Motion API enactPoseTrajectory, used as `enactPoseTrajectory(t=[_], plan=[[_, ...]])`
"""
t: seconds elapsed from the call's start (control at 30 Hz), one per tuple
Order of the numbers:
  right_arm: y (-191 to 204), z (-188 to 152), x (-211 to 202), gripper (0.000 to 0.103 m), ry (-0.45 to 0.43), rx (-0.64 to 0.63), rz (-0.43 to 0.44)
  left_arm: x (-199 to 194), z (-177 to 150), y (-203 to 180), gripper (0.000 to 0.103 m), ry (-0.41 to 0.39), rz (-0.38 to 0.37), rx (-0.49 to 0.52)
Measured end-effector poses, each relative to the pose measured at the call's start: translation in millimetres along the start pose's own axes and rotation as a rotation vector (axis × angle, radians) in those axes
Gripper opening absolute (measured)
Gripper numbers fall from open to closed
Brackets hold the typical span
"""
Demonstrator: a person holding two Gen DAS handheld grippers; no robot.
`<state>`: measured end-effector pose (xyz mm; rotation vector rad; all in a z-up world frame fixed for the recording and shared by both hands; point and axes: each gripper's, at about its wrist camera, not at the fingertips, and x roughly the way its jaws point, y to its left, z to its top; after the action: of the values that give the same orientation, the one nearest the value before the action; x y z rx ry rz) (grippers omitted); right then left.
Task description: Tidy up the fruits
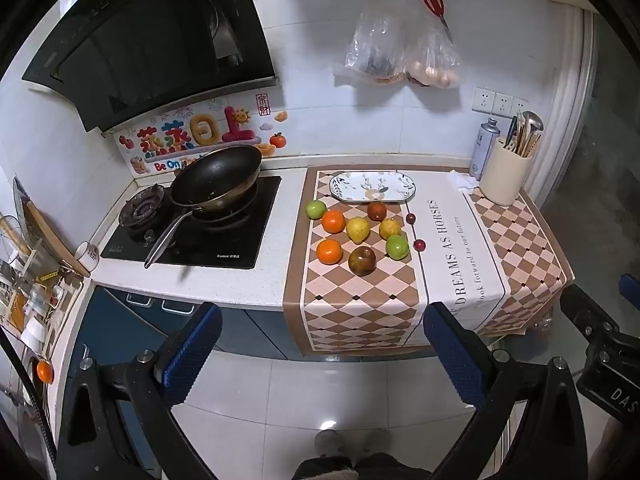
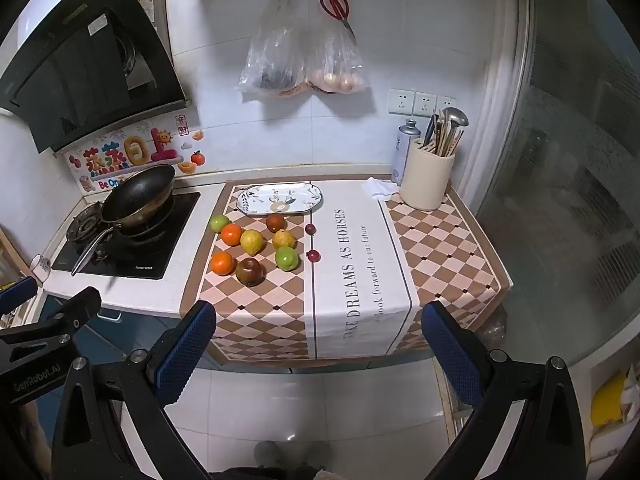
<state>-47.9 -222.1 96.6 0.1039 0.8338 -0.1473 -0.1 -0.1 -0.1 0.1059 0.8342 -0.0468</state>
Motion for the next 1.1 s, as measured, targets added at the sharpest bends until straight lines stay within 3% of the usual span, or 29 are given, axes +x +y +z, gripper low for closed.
enactPoseTrajectory(t=[1.1], plan=[[9.8, 4.5, -5.4, 0.103, -0.005, -0.01, 0.004, -8.6, -3.3, 5.1, 0.103, 0.015, -0.023, -0.011]])
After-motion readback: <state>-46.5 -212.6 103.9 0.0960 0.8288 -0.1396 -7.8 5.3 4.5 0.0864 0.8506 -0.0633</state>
